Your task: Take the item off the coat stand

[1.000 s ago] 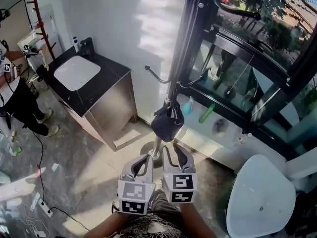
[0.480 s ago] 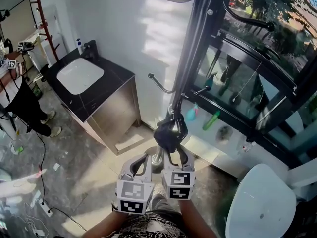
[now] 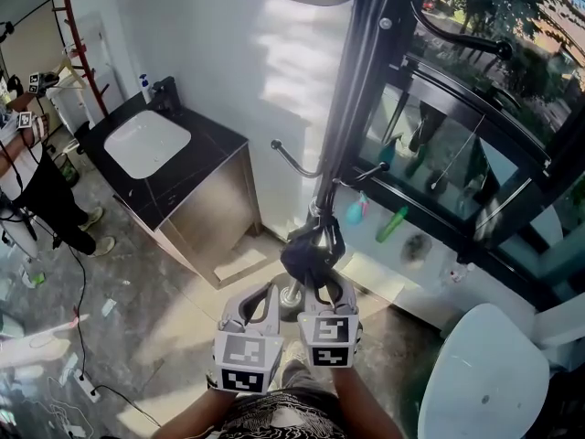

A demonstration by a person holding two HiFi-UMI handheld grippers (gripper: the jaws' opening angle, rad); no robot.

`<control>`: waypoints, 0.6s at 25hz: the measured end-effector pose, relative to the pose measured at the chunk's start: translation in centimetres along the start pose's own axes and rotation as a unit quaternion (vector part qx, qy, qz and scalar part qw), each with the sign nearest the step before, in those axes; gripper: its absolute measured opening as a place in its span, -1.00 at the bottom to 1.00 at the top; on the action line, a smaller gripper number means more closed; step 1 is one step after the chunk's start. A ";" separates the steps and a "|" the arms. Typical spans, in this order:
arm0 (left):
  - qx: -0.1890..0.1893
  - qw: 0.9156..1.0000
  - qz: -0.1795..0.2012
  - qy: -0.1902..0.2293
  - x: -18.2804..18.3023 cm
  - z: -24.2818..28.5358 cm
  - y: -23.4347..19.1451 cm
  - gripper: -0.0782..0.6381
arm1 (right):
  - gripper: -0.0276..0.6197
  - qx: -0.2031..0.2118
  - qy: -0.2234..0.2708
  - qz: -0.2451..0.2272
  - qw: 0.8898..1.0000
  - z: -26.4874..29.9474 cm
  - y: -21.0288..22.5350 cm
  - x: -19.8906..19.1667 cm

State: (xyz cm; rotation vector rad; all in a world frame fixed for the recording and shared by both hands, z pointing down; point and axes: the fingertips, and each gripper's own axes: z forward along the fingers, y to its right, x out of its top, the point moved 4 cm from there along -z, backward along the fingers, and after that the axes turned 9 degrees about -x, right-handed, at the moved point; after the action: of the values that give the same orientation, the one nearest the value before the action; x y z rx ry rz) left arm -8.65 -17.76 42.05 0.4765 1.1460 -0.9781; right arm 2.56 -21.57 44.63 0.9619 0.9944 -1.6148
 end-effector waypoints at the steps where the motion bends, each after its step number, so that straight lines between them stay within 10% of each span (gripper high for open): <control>1: -0.001 1.000 0.000 0.000 -0.1 0.0 0.1 -0.77 | -0.81 -0.003 0.006 -0.002 1.000 -0.3 0.0 0.2; 15: -0.006 1.000 0.001 0.005 -0.6 -1.7 0.4 -0.77 | -0.81 -0.039 0.065 -0.008 0.997 -4.0 -0.3 2.5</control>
State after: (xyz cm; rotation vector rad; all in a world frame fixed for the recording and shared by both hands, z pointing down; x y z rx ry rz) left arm -9.31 -16.05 41.94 0.4727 1.1606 -0.9676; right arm 2.28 -18.58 40.97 1.0177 1.1486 -1.5294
